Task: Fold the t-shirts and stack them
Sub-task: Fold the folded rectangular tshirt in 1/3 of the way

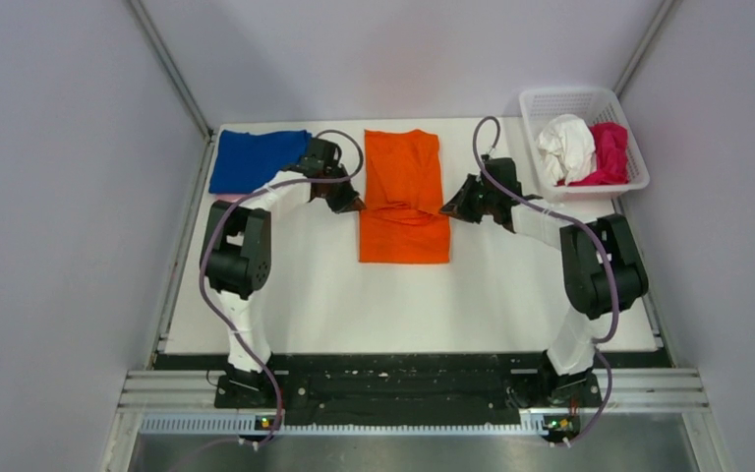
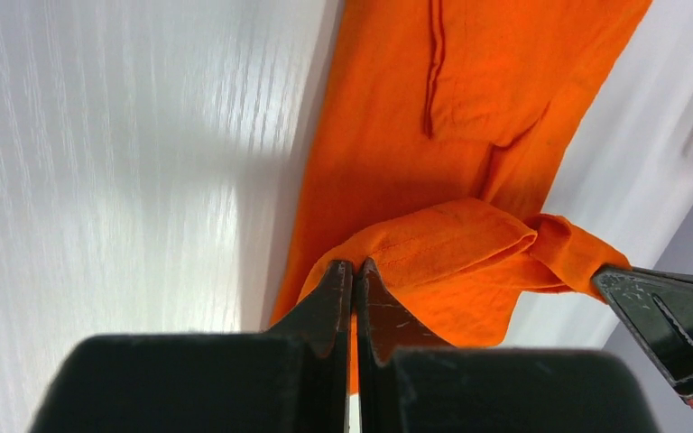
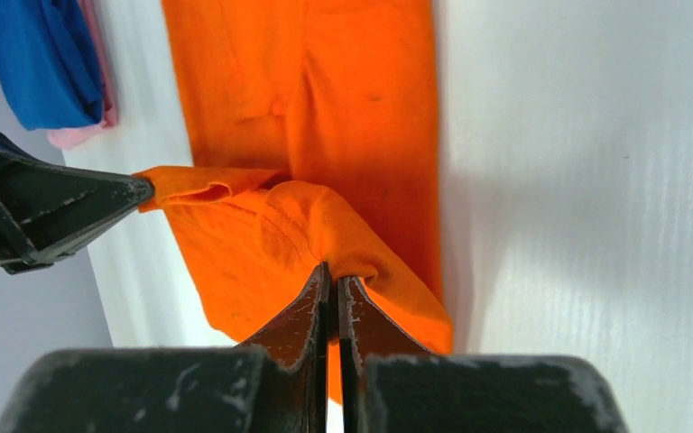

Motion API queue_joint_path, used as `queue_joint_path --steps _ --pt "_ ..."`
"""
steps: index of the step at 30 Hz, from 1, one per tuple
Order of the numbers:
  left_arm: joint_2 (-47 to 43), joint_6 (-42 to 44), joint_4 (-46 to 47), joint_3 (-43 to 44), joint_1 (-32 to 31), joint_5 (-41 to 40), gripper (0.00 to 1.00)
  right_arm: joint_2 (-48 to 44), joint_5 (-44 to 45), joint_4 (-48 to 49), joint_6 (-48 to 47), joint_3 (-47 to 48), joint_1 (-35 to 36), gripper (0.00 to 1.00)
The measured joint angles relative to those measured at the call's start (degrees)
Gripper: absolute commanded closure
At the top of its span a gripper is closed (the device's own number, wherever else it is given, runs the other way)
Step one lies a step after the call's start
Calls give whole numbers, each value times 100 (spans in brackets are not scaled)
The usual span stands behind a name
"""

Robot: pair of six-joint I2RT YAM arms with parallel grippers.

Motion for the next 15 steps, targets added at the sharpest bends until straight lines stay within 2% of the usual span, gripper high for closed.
queue_joint_path --steps 2,3,5,6,7,8,10,11,15 --pt "212 76 -50 214 15 22 86 205 -92 52 -20 24 -90 88" --pt "304 105 -85 313 17 37 79 289 -120 57 -22 33 -120 78" --pt "485 170 -131 496 17 70 65 485 -164 48 -22 103 -177 56" --pt "564 210 -142 573 17 79 56 577 -177 57 -50 149 -197 43" --pt "634 249 -149 647 22 83 45 658 -210 46 -76 214 -214 25" --pt "675 291 -166 704 28 90 34 726 -221 50 -79 289 -229 13" --pt "769 334 -210 881 61 122 10 802 -188 0 -177 455 -251 4" --pt "802 358 -221 984 83 146 3 807 -133 -44 -245 540 -256 2" --pt "846 411 -234 1421 221 216 1 680 105 -170 -527 684 -262 1"
